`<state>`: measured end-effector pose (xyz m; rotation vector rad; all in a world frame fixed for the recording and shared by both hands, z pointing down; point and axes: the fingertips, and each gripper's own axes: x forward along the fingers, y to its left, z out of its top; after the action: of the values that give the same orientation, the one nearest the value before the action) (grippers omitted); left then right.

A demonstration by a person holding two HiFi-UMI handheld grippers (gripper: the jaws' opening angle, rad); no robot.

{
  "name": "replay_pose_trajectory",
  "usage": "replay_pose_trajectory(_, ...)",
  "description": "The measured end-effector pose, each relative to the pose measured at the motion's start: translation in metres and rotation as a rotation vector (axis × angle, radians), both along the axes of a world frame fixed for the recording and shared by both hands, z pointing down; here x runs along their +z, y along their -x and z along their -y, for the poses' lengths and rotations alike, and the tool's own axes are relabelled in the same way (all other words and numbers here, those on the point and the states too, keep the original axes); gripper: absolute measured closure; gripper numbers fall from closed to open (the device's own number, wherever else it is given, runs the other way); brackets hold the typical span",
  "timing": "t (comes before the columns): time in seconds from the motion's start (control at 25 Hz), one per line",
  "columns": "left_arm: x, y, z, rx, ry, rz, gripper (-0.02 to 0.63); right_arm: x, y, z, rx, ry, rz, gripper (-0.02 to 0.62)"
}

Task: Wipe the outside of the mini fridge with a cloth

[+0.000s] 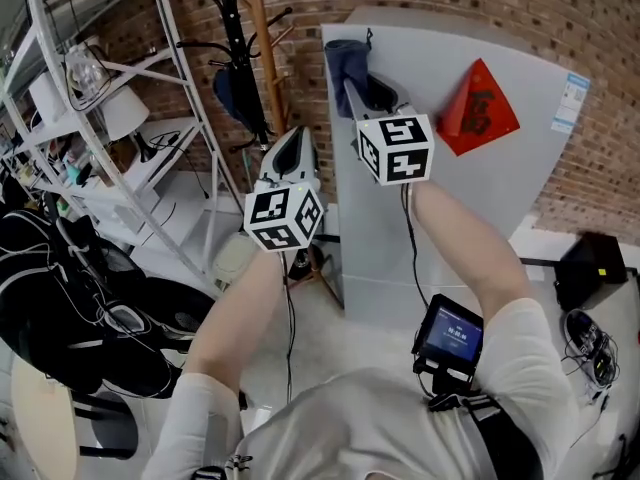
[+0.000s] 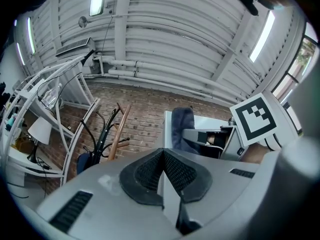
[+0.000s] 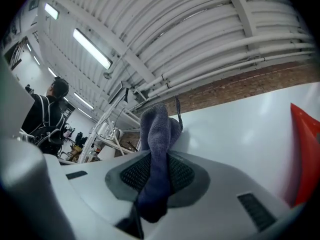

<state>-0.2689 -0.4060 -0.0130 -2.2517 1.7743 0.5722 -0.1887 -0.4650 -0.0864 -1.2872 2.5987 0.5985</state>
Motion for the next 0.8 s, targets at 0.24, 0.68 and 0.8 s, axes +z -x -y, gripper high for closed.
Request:
replay_pose_trajectory(0.24,-0.006,-0.003,0.003,0.011,-0.002,-0.006,0.603,-0.002,-0.008,0.002,0.057,0.009,-0.021,0.51)
replay_pose_trajectory(0.68,-0.02,-0.072,0.018,0.164,-0.01,-0.012,0.603,-0.015,-0.105,-0.008,0.219,0.011,-0.003,0.511)
replay_pose_trajectory(0.8,-0.02,-0.102,0.02,0.231,-0.002,-0.016,0.603,-0.016,-0.14,-0.01,0.274,0.022,-0.001,0.511)
